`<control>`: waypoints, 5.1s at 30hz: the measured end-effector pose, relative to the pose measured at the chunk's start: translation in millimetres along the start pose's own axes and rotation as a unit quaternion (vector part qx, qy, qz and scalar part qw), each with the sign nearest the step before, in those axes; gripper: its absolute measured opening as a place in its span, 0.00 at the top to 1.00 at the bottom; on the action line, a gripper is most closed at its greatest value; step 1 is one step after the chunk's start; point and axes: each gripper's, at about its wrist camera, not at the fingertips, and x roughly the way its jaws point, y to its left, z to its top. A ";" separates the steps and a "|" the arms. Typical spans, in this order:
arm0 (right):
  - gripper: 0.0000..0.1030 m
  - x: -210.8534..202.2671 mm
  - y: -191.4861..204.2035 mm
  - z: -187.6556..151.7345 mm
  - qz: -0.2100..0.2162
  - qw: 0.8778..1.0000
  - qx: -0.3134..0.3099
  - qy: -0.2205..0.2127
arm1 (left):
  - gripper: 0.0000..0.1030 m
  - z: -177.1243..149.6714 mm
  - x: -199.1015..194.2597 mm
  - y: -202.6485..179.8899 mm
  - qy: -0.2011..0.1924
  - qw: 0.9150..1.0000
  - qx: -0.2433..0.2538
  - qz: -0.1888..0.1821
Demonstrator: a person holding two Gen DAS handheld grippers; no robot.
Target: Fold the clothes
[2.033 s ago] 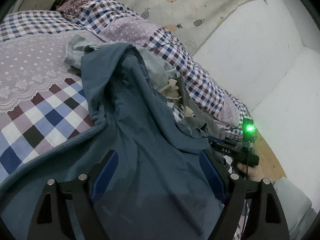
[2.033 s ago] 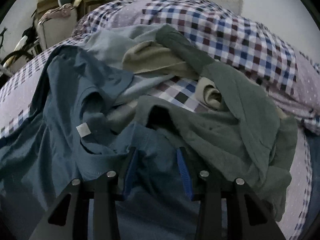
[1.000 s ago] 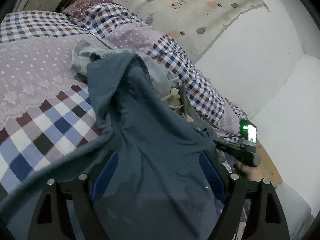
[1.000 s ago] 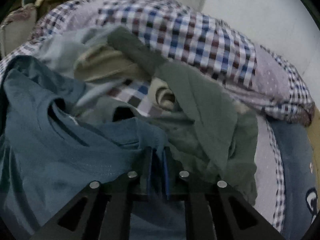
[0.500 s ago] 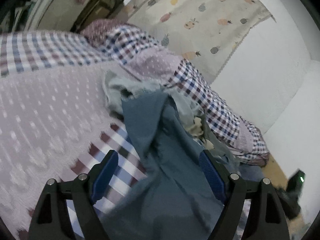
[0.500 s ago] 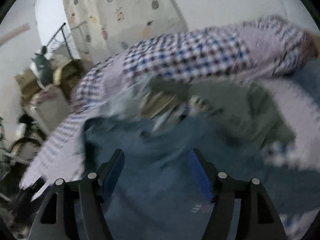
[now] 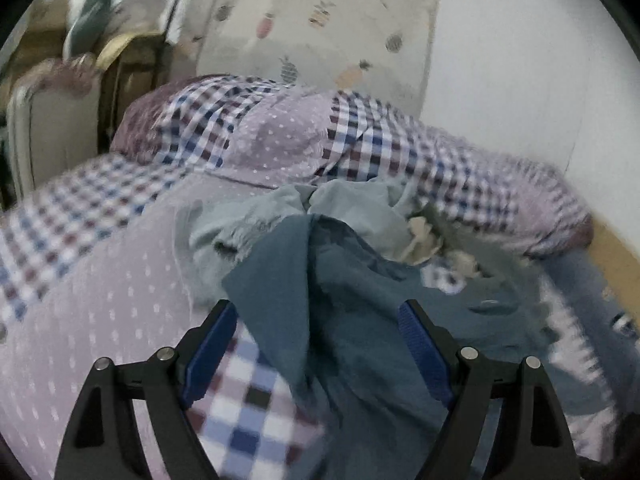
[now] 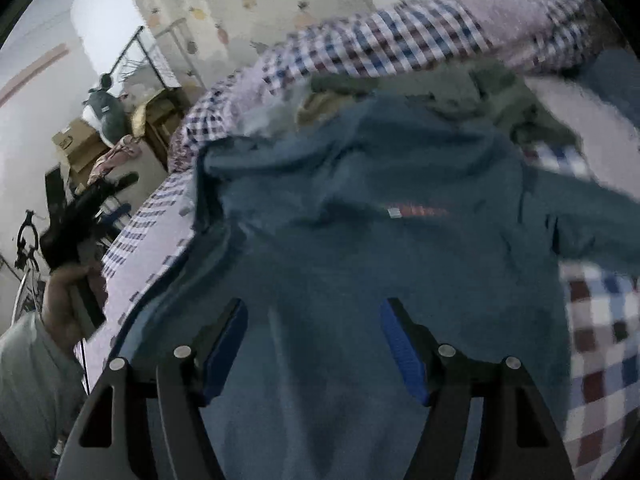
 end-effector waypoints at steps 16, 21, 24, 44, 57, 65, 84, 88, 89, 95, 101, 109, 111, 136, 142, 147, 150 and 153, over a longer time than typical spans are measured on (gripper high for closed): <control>0.29 18.6 -31.8 -4.3 0.035 0.999 0.041 0.007 | 0.78 34.6 122.0 -2.4 0.082 0.988 0.073 0.109; 0.29 23.1 -33.0 -6.4 0.028 0.999 0.038 0.012 | 0.91 41.0 88.3 31.1 0.010 0.996 -0.029 0.088; 0.29 29.8 -31.4 -9.2 0.019 0.999 0.028 0.020 | 0.92 39.0 55.7 64.3 -0.042 0.990 -0.110 0.080; 0.29 44.0 -29.6 -13.0 -0.002 1.000 0.001 0.029 | 0.29 13.9 7.9 137.6 -0.035 0.980 -0.181 0.068; 0.29 44.1 -30.5 -15.3 0.000 1.000 0.002 0.028 | 0.25 33.5 85.5 -21.9 -0.001 0.990 0.125 0.069; 0.29 43.6 -31.9 -15.3 0.005 1.000 0.007 0.028 | 0.45 14.6 139.2 -30.2 0.041 0.973 0.192 0.121; 0.29 42.5 -33.5 -15.3 0.006 1.000 0.007 0.028 | 0.97 102.5 -29.7 151.5 -0.126 0.978 -0.147 0.084; 0.29 42.0 -33.5 -15.2 0.006 1.000 0.006 0.028 | 0.97 114.8 -79.8 184.9 -0.163 0.966 -0.187 0.073; 0.29 41.7 -33.5 -15.3 0.006 1.000 0.006 0.027 | 0.97 118.4 -92.2 188.7 -0.173 0.964 -0.191 0.069; 0.29 41.9 -33.9 -15.3 0.008 1.000 0.009 0.026 | 0.97 138.2 -165.4 196.3 -0.229 0.949 -0.212 0.042; 0.29 42.7 -35.0 -15.2 0.010 1.000 0.010 0.026 | 0.97 115.6 -202.4 220.1 -0.235 0.947 -0.213 0.057; 0.29 42.6 -34.9 -15.0 0.008 1.000 0.008 0.026 | 0.97 -3.0 -162.3 344.8 -0.112 0.923 -0.330 0.163; 0.29 42.3 -34.4 -15.2 0.007 1.000 0.006 0.026 | 0.97 -36.1 -150.0 367.2 -0.085 0.913 -0.360 0.173; 0.29 44.2 -29.8 -17.4 -0.011 0.999 -0.016 0.027 | 0.58 -109.6 -118.6 394.5 -0.034 0.865 -0.486 0.119; 0.29 44.4 -30.1 -17.5 -0.010 0.999 -0.016 0.027 | 0.95 -33.7 -147.9 345.3 -0.148 0.938 -0.308 0.053; 0.29 45.2 -29.8 -17.1 -0.010 0.999 -0.016 0.028 | 0.94 -60.6 -122.6 383.5 -0.030 0.918 -0.365 0.150; 0.29 45.4 -29.5 -16.9 -0.010 0.999 -0.017 0.027 | 0.91 -100.3 -122.2 418.2 -0.011 0.876 -0.457 0.152; 0.29 45.9 -29.5 -16.9 -0.010 0.999 -0.017 0.027 | 0.57 -128.2 -145.1 433.8 -0.063 0.846 -0.508 0.152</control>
